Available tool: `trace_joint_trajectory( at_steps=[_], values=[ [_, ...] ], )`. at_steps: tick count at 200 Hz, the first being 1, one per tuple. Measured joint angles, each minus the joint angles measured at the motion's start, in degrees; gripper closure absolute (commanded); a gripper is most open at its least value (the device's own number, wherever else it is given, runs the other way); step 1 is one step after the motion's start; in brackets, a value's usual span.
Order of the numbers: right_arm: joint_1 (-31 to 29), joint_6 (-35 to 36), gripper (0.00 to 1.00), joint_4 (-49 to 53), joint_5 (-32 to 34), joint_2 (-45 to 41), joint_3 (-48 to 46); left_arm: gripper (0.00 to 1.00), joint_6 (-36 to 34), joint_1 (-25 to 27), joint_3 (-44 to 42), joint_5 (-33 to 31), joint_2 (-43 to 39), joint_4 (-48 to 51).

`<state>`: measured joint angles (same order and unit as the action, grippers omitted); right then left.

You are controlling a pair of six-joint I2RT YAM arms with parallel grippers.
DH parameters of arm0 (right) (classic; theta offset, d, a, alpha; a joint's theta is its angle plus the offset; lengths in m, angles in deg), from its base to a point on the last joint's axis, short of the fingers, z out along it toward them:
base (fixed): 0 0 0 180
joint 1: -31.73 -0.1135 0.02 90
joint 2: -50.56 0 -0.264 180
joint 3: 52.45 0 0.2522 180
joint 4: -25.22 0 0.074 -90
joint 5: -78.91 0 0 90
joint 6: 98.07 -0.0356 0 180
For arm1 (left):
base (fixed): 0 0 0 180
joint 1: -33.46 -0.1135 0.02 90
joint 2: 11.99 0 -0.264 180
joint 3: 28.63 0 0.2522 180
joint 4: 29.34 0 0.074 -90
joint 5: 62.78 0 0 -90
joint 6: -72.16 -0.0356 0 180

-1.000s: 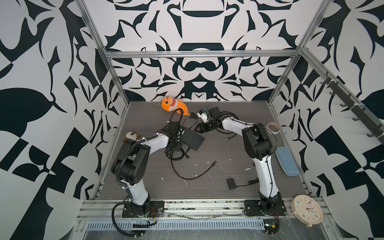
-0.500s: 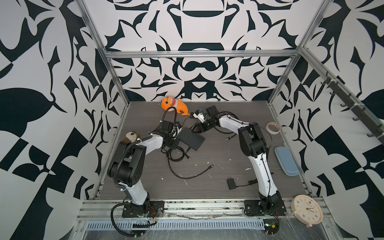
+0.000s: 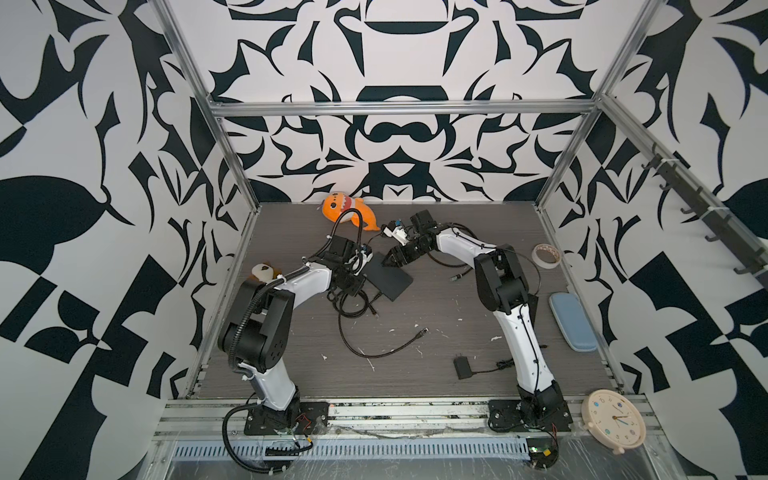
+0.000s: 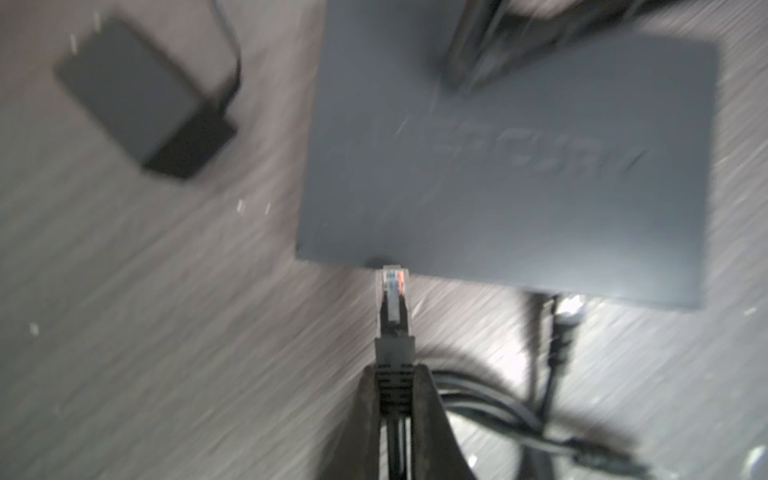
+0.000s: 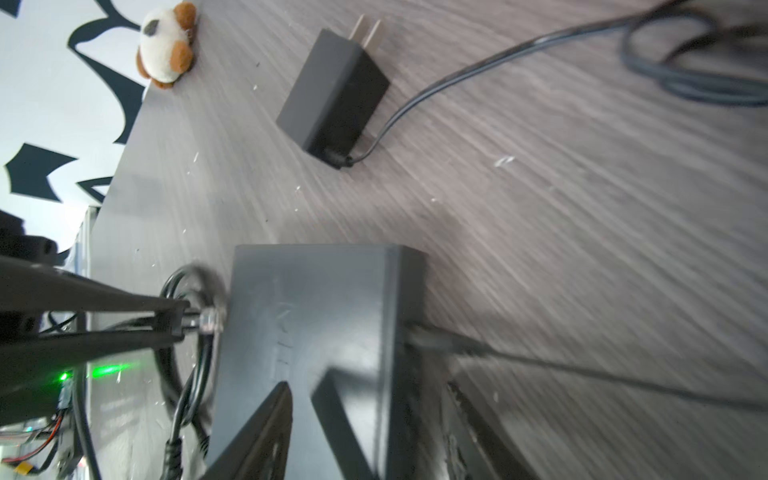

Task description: Insert the plug into the switch port

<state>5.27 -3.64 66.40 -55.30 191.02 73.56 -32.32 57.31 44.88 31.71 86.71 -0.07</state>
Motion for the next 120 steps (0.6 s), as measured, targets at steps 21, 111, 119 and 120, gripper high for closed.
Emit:
trace_joint_trajectory(
  at_steps=[21,111,119,120],
  values=[
    [0.0,1.6,0.4,1.5,-0.7,0.0,0.0,1.0,2.4,1.9,1.3,-0.4,0.0,-0.8],
    [2.9,0.2,0.41,0.1,-0.5,-1.4,-2.5,1.0,24.6,3.6,-3.4,-12.1,-4.2,0.6],
    [3.0,0.0,0.41,0.1,-0.5,-1.4,-2.5,1.0,25.4,4.0,-3.4,-12.5,-3.6,0.4],
    [3.1,0.0,0.41,0.1,-0.5,-1.4,-2.5,1.0,25.4,4.0,-3.4,-12.5,-3.6,0.3]
  ],
)
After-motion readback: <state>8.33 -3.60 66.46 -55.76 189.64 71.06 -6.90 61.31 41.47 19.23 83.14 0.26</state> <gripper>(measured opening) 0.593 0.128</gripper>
